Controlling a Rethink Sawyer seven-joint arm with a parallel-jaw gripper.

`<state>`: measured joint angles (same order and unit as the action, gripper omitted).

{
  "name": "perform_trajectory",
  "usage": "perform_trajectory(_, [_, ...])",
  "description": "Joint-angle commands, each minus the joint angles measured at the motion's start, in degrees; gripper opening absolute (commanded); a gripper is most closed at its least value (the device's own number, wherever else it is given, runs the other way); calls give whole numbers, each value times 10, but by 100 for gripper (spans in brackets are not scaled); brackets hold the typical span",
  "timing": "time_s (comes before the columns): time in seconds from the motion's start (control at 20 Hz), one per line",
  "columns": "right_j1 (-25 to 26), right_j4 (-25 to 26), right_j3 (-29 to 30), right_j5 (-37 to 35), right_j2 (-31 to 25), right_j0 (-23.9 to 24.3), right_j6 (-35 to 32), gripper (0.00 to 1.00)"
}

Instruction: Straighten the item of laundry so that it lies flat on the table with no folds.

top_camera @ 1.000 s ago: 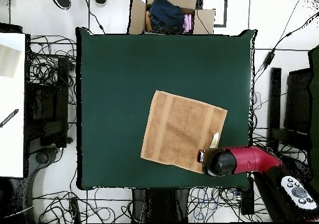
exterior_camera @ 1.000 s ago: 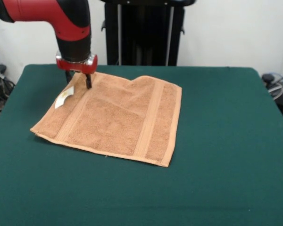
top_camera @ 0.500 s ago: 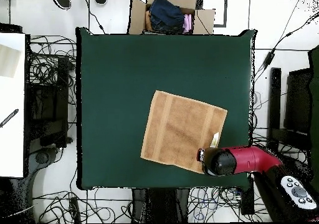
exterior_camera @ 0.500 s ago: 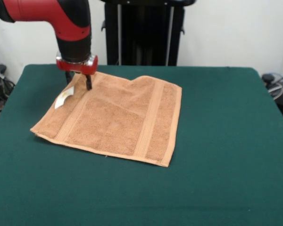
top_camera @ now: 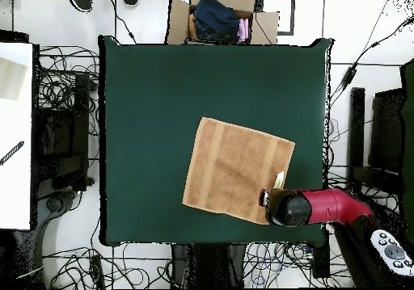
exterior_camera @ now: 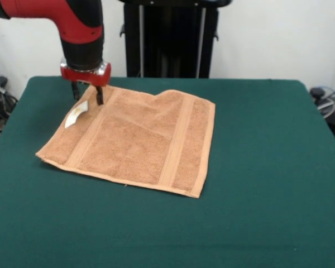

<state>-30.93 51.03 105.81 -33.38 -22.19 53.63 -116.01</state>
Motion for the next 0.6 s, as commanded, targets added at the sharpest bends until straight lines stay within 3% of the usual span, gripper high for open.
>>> perform_trajectory(0.05, [-22, -29, 4, -34, -33, -18, 67, 100])
perform_trajectory(0.6, [-44, -57, -8, -77, -36, -34, 88, 100])
